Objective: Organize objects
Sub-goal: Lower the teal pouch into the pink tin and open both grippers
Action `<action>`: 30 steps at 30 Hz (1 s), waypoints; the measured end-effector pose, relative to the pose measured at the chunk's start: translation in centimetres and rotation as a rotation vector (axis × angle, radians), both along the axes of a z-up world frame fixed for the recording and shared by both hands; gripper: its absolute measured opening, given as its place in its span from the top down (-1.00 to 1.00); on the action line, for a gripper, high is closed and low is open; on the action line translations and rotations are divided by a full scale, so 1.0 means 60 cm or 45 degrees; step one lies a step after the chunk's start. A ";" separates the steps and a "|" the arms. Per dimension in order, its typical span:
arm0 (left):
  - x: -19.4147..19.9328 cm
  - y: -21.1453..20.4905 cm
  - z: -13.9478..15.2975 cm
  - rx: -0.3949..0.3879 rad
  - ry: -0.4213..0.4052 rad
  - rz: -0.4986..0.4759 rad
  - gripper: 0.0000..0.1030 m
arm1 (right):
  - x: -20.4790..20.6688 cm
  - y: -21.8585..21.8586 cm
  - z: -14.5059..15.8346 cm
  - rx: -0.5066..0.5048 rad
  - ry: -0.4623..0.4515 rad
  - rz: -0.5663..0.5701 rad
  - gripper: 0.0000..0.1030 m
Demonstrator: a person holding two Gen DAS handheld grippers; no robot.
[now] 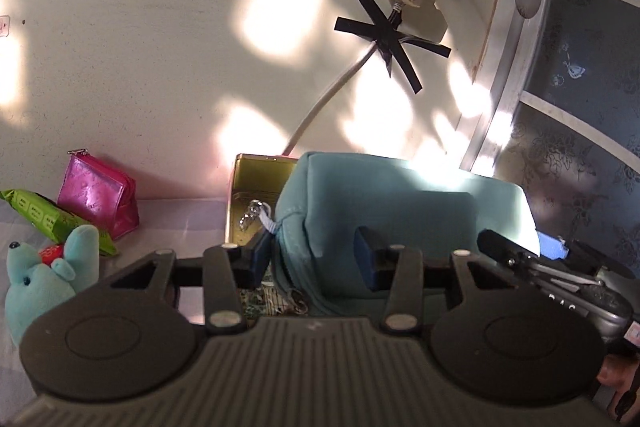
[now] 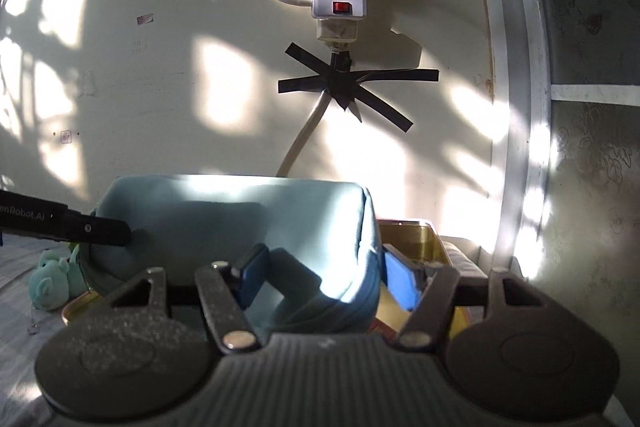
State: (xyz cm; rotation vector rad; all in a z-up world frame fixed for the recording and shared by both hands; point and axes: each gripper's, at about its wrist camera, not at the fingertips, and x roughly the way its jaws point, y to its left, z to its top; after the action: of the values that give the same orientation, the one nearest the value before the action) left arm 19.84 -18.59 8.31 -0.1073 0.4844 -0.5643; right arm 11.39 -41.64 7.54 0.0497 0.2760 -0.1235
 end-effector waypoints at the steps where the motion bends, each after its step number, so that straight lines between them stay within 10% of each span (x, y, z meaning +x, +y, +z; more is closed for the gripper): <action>1: 0.010 -0.009 -0.007 0.012 0.011 0.013 0.10 | 0.014 -0.005 -0.008 -0.003 0.010 -0.021 -0.23; 7: 0.014 -0.029 -0.035 0.065 0.048 0.021 0.06 | 0.022 -0.001 -0.030 -0.013 -0.052 -0.085 -0.63; 16: -0.089 -0.011 -0.021 0.161 -0.125 -0.010 0.05 | -0.051 0.037 -0.017 0.062 -0.100 0.006 -0.28; 30: -0.176 0.069 -0.061 0.253 -0.062 0.113 -0.03 | -0.171 0.129 -0.058 0.264 0.043 0.091 -0.25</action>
State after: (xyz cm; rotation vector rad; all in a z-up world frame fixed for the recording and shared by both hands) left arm 9.28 -14.46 4.62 0.0740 0.4833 -0.4289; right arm 1.13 -33.92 4.07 0.2431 0.3236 -0.0241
